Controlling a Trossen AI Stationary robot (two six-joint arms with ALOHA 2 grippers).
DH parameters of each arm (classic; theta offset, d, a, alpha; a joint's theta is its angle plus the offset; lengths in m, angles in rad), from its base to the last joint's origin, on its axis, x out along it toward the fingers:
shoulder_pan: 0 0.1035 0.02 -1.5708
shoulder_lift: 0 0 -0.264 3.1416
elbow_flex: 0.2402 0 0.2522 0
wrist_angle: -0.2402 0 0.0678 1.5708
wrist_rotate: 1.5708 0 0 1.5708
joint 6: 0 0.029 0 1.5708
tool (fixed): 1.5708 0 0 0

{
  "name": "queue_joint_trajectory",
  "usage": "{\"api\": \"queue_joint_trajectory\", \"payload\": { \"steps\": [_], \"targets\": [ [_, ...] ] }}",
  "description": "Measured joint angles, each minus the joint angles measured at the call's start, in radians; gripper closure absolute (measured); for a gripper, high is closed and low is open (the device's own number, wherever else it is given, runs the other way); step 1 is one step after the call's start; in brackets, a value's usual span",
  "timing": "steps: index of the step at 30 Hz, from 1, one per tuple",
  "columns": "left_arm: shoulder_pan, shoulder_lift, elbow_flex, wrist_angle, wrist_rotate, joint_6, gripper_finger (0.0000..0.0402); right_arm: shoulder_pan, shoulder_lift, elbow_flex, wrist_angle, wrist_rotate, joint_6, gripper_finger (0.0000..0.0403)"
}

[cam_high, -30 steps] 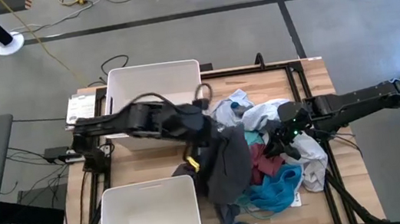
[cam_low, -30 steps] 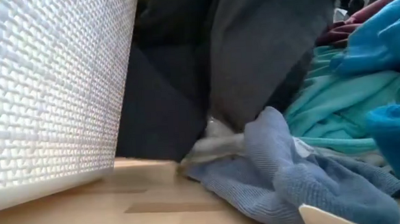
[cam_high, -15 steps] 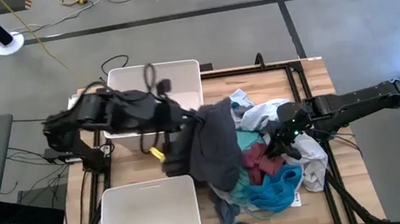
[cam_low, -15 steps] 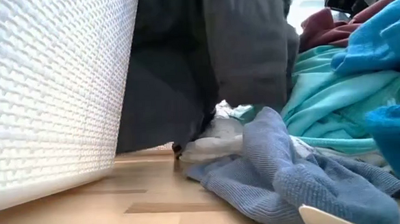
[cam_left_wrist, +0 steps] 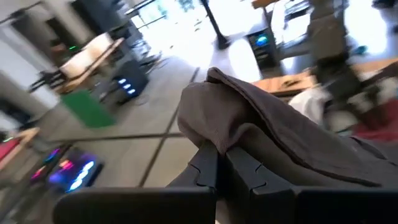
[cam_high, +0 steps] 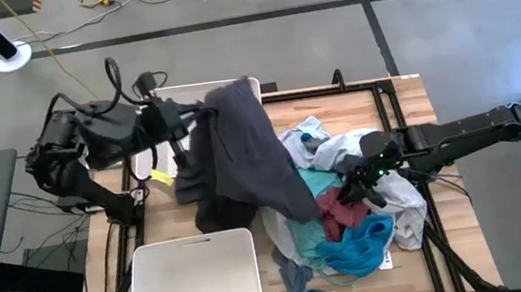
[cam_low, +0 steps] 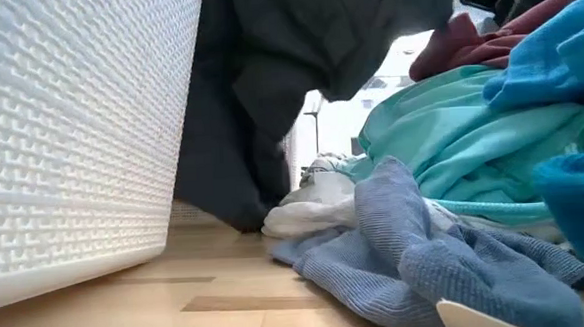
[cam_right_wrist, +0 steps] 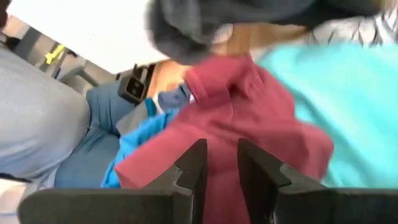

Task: Sort clothes
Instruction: Put the black shorts into the top white laundry bin

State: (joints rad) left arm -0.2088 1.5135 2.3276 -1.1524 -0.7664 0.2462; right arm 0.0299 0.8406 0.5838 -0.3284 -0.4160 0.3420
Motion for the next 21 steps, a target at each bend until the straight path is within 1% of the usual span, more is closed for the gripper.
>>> {"api": "queue_joint_trajectory", "payload": {
  "steps": [2, 8, 12, 21],
  "targets": [
    [0.012, 0.000, 0.000, -0.026, -0.020, -0.009, 0.0401, 0.000, -0.001, 0.000, 0.040, 0.000, 0.000, 0.0296],
    [0.052, 0.012, -0.001, -0.143, -0.022, -0.076, 0.0401, 0.000, -0.001, 0.000, 0.151, 0.001, -0.007, 0.0296],
    [0.071, 0.017, -0.015, -0.148, -0.023, -0.088, 0.0401, 0.000, -0.001, 0.000, 0.220, 0.003, -0.060, 0.0296],
    [0.093, 0.018, -0.016, -0.153, -0.023, -0.092, 0.0401, 0.000, -0.001, 0.000, 0.324, 0.003, -0.084, 0.0296]
  ]
}}
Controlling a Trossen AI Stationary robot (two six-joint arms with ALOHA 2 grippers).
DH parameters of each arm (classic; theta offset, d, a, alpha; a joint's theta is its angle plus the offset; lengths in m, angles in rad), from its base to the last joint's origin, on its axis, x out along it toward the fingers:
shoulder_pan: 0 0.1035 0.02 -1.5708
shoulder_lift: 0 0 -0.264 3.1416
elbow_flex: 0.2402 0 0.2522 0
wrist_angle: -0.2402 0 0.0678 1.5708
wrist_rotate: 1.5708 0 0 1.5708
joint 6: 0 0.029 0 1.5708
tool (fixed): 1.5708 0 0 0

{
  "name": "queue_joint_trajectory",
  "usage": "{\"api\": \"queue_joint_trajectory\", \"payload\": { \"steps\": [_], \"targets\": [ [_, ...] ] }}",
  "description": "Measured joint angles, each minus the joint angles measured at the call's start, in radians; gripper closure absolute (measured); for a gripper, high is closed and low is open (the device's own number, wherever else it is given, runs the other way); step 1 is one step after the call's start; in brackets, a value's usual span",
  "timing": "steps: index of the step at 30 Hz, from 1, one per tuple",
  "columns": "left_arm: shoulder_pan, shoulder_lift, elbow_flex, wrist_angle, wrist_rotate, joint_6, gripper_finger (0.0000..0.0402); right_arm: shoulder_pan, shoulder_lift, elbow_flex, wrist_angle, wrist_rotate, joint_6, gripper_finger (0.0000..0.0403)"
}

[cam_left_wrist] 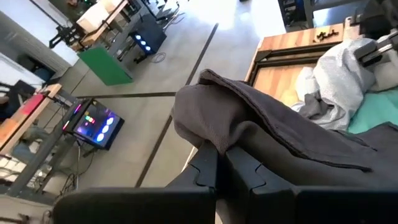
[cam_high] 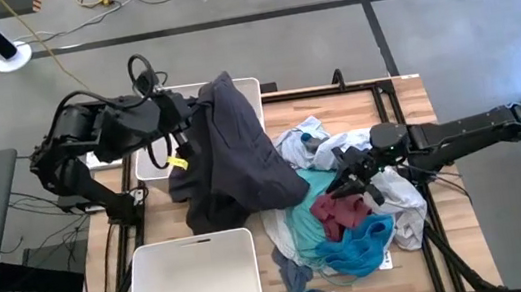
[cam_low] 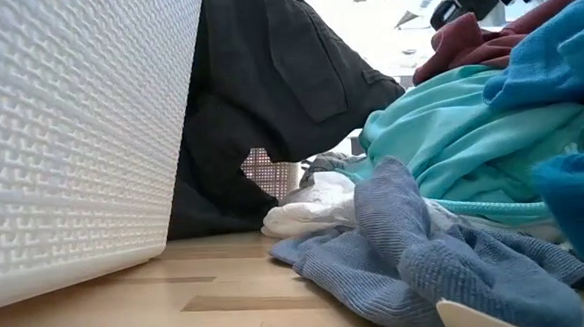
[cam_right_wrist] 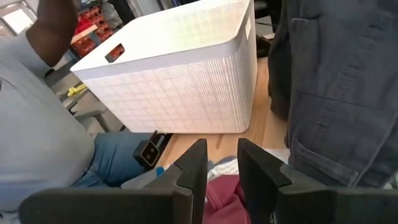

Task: Sort clothes
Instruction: Put the black shorts into the top white laundry bin

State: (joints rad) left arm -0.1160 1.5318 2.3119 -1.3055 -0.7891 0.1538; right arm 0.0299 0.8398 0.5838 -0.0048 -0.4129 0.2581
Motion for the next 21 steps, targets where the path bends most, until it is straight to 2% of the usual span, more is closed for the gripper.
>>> {"api": "queue_joint_trajectory", "payload": {
  "steps": [18, 21],
  "targets": [
    [0.002, 0.000, 0.000, -0.077, 0.004, -0.064, 0.0400, 0.000, 0.000, 0.000, 0.005, 0.000, 0.003, 0.0296],
    [0.002, 0.000, 0.000, -0.076, 0.005, -0.065, 0.0400, 0.002, 0.000, 0.000, 0.005, 0.063, 0.003, 0.0296]
  ]
}}
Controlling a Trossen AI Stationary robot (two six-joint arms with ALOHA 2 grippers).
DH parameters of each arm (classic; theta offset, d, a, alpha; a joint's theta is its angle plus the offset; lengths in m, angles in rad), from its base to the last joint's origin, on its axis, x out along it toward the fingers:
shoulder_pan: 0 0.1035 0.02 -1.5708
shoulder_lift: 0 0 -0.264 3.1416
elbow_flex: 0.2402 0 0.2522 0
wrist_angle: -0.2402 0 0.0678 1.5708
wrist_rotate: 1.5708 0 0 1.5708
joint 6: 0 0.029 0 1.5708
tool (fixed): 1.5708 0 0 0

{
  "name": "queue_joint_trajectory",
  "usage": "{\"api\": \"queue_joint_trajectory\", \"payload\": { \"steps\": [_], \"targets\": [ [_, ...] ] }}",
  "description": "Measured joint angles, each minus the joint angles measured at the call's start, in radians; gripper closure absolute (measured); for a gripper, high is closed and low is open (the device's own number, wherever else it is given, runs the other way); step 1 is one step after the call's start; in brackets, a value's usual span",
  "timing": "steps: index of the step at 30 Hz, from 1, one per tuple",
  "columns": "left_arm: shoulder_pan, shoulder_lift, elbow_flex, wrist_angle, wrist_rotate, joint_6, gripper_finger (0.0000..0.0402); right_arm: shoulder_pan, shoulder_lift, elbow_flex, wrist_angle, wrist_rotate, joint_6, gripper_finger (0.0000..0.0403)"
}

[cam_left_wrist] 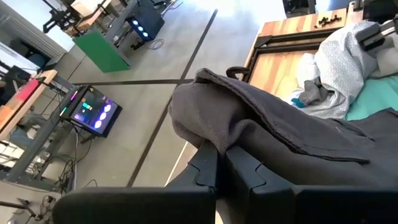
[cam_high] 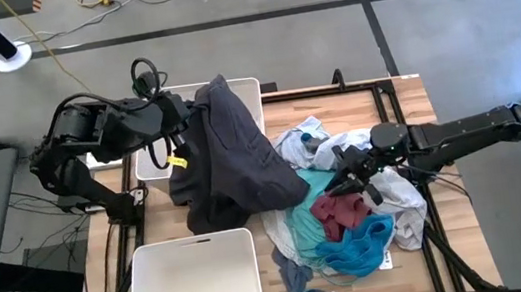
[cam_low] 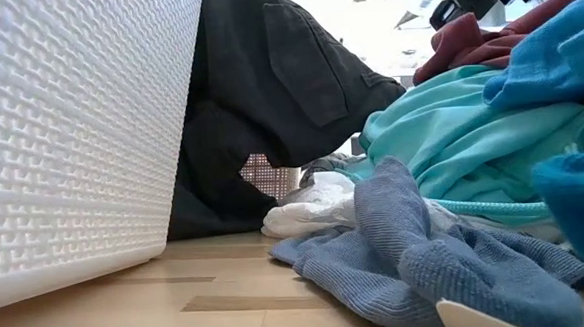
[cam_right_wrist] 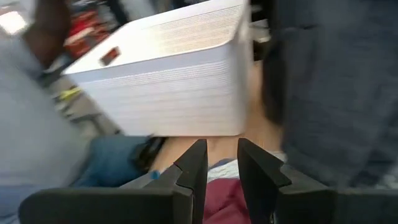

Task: Sort clothes
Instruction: Put the black shorts into the top white laundry bin

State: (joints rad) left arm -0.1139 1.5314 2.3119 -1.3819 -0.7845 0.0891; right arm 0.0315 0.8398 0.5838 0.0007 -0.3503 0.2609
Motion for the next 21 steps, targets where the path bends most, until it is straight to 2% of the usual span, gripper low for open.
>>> {"api": "queue_joint_trajectory", "payload": {
  "steps": [4, 10, 17, 21],
  "targets": [
    [0.000, 0.000, 0.000, 0.000, 0.001, 0.000, 0.0400, -0.001, 0.001, 0.000, 0.000, 0.093, -0.025, 0.0296],
    [0.000, 0.000, 0.000, 0.000, 0.002, -0.002, 0.0400, -0.010, 0.070, 0.000, 0.033, 0.111, -0.049, 0.0296],
    [0.000, 0.000, -0.001, 0.001, 0.003, -0.006, 0.0400, -0.010, 0.239, 0.000, 0.102, 0.118, -0.036, 0.0296],
    [0.000, 0.000, -0.001, 0.001, 0.003, -0.009, 0.0400, -0.010, 0.294, 0.000, 0.109, 0.119, -0.030, 0.0296]
  ]
}}
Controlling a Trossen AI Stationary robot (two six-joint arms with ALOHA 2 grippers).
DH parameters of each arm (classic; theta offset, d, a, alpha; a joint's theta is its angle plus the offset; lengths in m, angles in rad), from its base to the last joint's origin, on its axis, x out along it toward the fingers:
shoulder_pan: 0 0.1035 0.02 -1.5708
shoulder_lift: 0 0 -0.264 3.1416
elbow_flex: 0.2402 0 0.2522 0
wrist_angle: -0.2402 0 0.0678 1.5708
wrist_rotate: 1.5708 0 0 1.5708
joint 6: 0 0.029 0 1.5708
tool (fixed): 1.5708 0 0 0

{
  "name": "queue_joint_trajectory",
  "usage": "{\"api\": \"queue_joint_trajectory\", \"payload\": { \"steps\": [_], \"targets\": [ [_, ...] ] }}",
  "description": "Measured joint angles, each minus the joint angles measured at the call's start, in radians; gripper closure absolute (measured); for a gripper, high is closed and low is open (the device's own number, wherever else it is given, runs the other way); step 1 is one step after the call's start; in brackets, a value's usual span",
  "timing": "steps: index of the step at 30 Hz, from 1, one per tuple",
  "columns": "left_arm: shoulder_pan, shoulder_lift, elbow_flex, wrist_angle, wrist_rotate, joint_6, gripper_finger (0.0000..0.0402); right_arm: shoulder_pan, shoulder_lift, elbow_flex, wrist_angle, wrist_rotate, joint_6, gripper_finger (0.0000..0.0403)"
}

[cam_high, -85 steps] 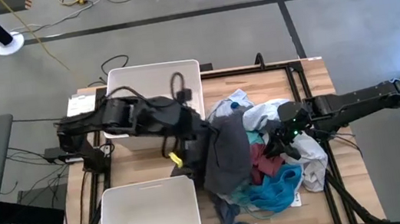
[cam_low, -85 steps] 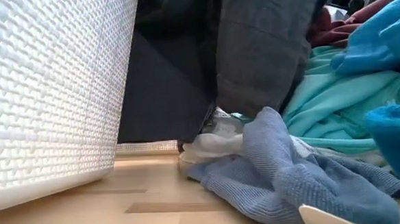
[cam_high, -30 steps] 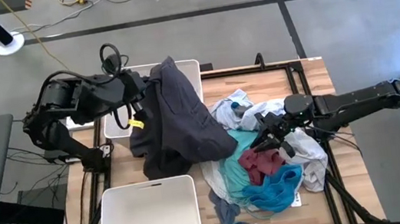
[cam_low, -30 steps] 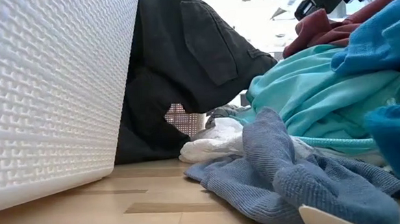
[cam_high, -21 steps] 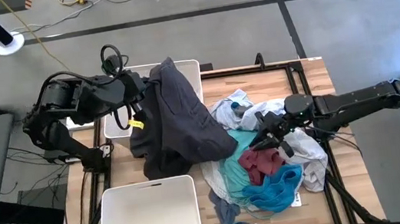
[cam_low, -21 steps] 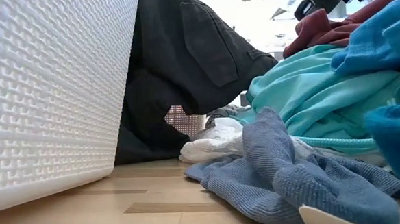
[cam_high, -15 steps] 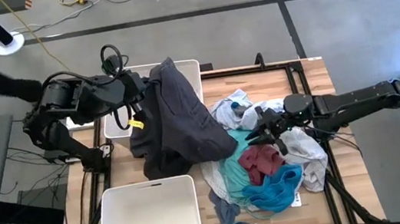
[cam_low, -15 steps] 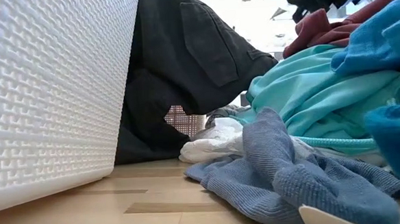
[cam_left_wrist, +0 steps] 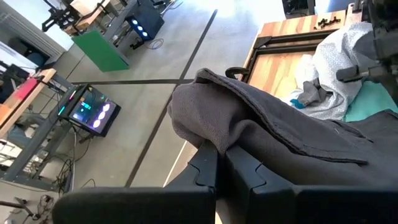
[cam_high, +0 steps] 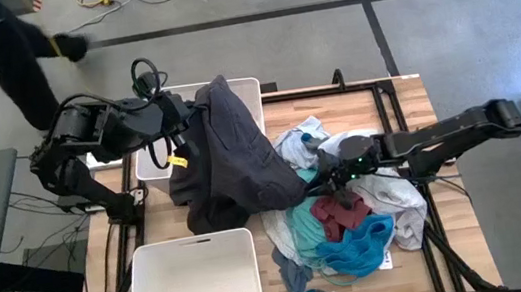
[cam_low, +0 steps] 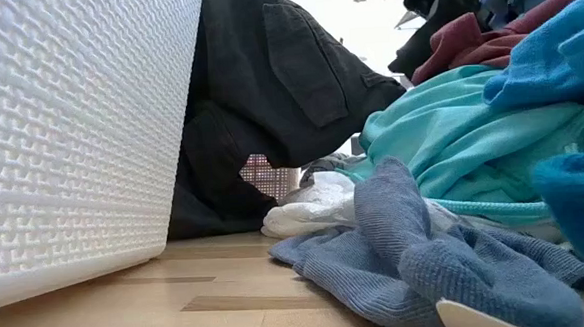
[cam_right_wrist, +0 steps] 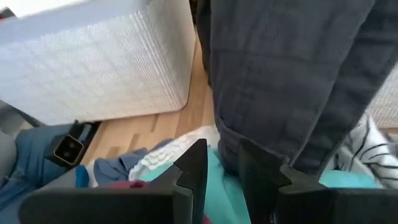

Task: Sort clothes
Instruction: Put the black shorts into the top white laundry bin

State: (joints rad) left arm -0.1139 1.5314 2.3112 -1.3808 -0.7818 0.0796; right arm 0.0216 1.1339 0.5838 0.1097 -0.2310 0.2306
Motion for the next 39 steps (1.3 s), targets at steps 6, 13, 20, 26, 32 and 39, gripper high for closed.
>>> {"api": "queue_joint_trajectory", "payload": {
  "steps": [6, 13, 20, 26, 32, 39],
  "targets": [
    [0.000, 0.000, 0.000, -0.001, 0.001, -0.010, 0.0400, -0.004, 0.013, 0.000, -0.001, 0.035, -0.009, 0.0294],
    [0.000, 0.000, 0.000, -0.002, 0.018, -0.017, 0.0400, -0.004, -0.031, 0.000, -0.020, 0.127, -0.057, 0.0232],
    [0.000, 0.000, 0.000, -0.021, 0.018, -0.027, 0.0400, -0.017, -0.037, 0.000, -0.107, 0.130, -0.055, 0.0133],
    [0.000, 0.000, 0.000, -0.020, 0.018, -0.032, 0.0400, 0.004, 0.066, 0.000, -0.045, 0.084, -0.048, 0.0122],
    [0.000, 0.006, 0.000, -0.021, 0.017, -0.040, 0.0400, 0.041, 0.152, 0.002, 0.134, 0.073, -0.108, 0.0147],
    [0.003, 0.021, 0.001, -0.035, 0.014, -0.036, 0.0400, 0.050, 0.180, 0.090, 0.117, 0.059, -0.178, 0.0302]
  ]
}}
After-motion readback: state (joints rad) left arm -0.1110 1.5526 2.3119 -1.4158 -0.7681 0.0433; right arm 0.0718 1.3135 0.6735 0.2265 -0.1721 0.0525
